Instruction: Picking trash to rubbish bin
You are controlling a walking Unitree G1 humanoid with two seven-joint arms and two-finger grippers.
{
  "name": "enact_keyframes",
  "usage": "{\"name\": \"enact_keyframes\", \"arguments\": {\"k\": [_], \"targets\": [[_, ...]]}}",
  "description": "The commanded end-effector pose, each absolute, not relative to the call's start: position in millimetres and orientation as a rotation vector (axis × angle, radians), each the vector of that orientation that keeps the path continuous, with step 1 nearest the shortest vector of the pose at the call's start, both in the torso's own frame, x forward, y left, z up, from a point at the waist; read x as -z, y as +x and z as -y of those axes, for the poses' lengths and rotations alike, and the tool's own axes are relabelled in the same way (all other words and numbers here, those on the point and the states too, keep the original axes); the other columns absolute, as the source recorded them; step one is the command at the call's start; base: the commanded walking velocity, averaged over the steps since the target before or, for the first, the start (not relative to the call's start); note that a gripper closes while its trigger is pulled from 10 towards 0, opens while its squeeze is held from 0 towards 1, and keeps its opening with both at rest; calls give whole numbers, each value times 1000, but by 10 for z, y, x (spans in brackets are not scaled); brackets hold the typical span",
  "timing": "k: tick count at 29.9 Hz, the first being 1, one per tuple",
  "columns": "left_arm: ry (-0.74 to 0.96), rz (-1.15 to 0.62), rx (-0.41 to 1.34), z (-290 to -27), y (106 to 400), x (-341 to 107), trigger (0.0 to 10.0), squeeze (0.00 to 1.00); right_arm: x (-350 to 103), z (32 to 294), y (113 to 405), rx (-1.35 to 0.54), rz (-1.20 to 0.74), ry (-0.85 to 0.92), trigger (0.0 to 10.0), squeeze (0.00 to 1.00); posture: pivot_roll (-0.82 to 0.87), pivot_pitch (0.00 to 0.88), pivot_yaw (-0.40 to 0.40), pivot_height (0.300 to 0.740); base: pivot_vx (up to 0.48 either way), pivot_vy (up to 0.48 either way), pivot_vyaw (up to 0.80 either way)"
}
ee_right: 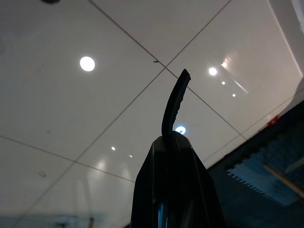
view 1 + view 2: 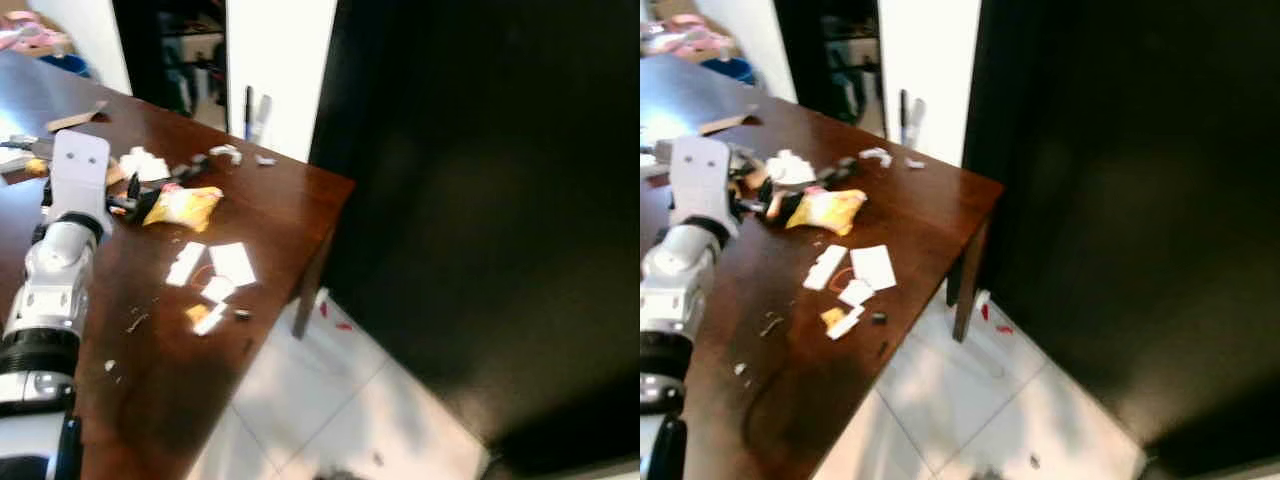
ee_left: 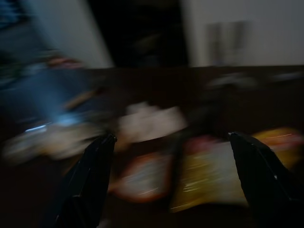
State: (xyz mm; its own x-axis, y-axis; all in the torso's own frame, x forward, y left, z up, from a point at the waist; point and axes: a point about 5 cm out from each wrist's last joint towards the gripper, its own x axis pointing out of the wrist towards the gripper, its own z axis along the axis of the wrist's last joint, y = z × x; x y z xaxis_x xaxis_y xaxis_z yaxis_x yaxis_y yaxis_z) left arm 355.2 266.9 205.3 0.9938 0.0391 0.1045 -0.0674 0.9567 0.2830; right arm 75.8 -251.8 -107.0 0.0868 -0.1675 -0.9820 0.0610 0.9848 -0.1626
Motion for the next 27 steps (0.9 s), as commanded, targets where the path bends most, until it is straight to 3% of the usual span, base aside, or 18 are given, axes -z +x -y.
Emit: {"name": "enact_keyframes", "arguments": {"k": [1,7,13,22,27], "targets": [[271,68,-24,-2611,3557,-1978,10000,0,1062,2574,714,186,-1482,-100,10000,0,148,121,-65,740,0,0,-744],[196,-55,108,-2359,3557,-1752,10000,0,1057,2599,706,192,-1478,-102,10000,0,148,119,-68,740,0,0,0],[44,-226,324,-1941,3426,-1558,10000,0,1049,2622,708,190,-1476,-107,10000,0,144,118,-70,740,0,0,0],[88,-335,404,-1818,3255,-1608,10000,0,1049,2629,695,189,-1482,-106,10000,0,153,128,-70,740,0,0,0],[240,-413,462,-1816,3085,-1653,10000,0,1054,2623,673,189,-1487,-102,10000,0,153,133,-65,740,0,0,0]]}}
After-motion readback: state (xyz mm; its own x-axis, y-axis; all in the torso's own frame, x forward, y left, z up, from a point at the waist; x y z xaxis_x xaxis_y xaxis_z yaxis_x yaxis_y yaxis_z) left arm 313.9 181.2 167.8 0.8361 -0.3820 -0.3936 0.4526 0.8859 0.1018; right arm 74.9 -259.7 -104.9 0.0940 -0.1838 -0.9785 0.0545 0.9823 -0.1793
